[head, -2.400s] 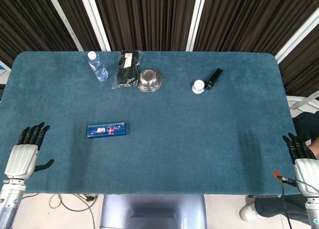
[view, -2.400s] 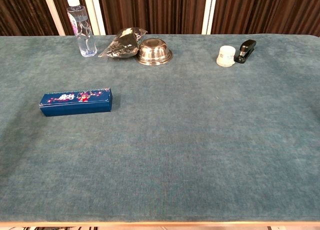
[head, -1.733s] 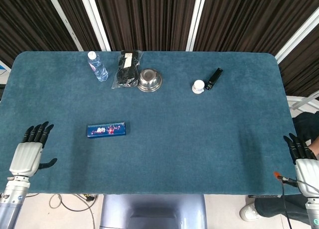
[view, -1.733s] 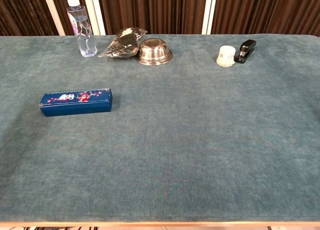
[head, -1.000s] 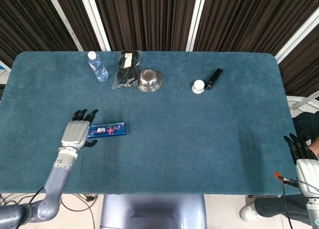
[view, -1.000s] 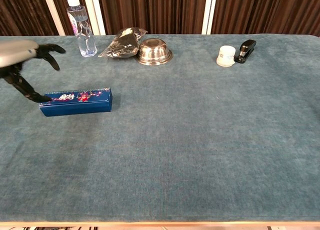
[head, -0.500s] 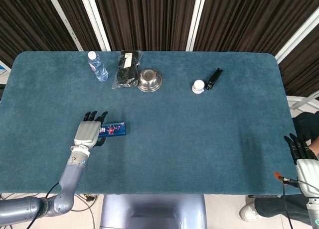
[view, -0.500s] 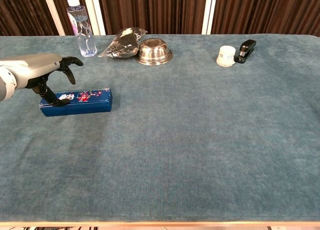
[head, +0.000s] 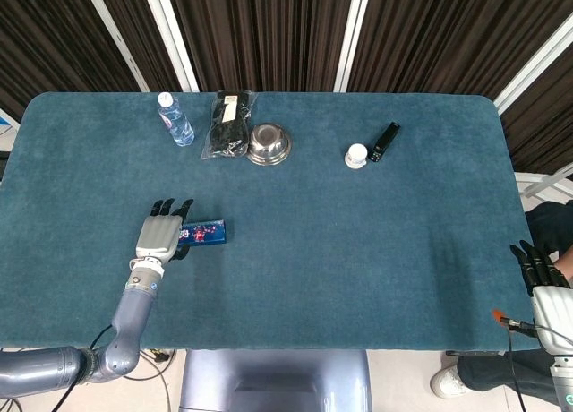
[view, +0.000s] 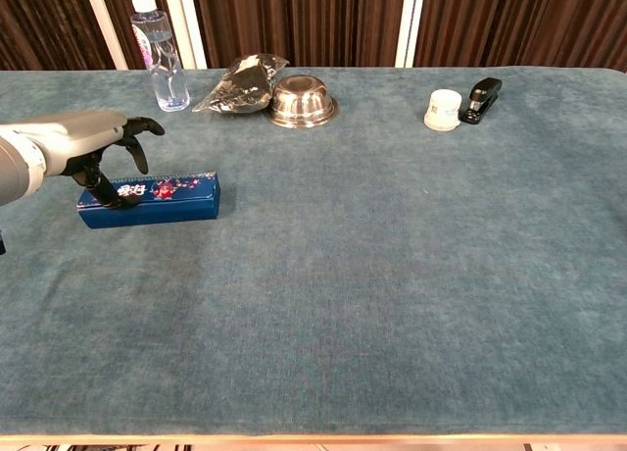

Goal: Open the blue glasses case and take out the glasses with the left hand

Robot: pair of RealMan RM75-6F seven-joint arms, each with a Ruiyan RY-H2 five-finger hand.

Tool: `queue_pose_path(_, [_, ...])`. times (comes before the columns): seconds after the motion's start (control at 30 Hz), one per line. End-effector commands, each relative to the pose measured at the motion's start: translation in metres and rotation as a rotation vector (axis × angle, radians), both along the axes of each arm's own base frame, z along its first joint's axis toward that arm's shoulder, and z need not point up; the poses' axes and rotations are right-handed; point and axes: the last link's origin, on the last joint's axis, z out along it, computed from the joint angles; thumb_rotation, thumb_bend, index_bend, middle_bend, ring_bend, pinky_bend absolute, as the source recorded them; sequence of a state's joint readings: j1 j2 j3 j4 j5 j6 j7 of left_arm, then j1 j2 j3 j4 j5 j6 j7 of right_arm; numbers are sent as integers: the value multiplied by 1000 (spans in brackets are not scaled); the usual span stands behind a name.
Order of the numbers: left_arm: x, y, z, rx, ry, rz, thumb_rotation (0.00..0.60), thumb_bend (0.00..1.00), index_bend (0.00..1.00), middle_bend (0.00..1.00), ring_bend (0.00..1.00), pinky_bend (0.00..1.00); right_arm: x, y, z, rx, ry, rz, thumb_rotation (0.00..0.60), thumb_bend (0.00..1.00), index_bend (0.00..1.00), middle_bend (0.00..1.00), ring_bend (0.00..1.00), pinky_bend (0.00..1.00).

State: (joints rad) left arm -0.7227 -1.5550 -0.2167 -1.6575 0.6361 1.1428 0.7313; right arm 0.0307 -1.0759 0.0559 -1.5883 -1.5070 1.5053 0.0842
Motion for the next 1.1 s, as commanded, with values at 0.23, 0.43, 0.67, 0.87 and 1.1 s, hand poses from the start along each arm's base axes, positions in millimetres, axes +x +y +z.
queue_pose_path(0.23, [-1,-1,-2,-7,3,-1,600,351,70,290,0,33,0,0,0,0,0,0,600,135,0,0,0,213])
queue_pose_path(0.43, [-3,-1,-3,-8,6,4,600,353,71,292,0,33,0,0,0,0,0,1,600,134,0,0,0,213])
queue_pose_path(0.67, [-3,0,-4,-8,8,2,600,363,72,299,0,33,0,0,0,0,0,-1,600,135,0,0,0,213])
queue_pose_path(0.87, [-3,0,-4,-8,7,4,600,369,74,302,0,33,0,0,0,0,-1,-1,600,134,0,0,0,213])
queue_pose_path(1.1, [-4,0,-5,-8,12,5,600,371,77,308,0,33,0,0,0,-1,-1,-1,600,135,0,0,0,212])
